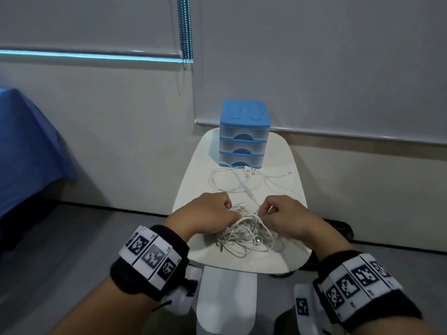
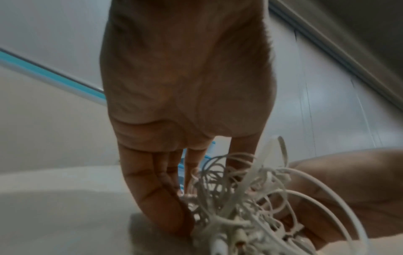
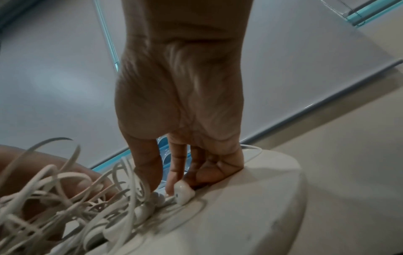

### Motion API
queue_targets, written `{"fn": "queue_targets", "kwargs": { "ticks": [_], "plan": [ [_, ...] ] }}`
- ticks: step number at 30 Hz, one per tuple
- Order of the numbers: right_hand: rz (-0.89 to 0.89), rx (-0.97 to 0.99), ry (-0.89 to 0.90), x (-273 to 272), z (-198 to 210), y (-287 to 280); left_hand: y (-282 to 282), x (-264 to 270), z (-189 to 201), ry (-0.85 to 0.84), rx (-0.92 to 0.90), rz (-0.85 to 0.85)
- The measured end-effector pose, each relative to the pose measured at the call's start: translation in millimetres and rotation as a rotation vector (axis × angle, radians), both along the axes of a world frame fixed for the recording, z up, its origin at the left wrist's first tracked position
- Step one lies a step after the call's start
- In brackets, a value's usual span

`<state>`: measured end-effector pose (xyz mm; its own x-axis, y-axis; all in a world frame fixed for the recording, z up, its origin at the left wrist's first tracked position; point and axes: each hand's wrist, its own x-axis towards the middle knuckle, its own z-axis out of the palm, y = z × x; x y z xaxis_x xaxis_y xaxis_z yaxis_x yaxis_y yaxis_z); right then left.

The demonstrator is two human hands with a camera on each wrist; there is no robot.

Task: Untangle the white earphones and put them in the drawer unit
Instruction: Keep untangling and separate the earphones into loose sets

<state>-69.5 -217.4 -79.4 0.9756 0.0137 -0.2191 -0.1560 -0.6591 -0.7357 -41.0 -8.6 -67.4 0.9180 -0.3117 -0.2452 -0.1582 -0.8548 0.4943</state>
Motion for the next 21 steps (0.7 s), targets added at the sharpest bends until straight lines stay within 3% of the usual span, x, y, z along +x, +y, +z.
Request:
{"fn": "queue_targets", "kwargs": {
  "ticks": [5, 11, 17, 21],
  "plan": [
    [0.001, 0.003, -0.002, 2.0, -7.4, -1.7, 5.5, -3.7, -11.4, -0.061, -0.026, 0.019],
    [0.002, 0.027, 0.009, 2.6, -9.6, -2.8, 15.2, -3.5, -6.7, -0.129, -0.180, 0.074],
    [0.005, 0.142, 0.031, 3.5, -12.8, -10.3, 20.9, -15.1, -6.7, -0.121, -0.599, 0.100],
    [-0.079, 0.271, 0.026, 2.2, -16.7, -14.4, 17.2, -21.4, -7.3, -0.140, -0.723, 0.036]
  ]
}}
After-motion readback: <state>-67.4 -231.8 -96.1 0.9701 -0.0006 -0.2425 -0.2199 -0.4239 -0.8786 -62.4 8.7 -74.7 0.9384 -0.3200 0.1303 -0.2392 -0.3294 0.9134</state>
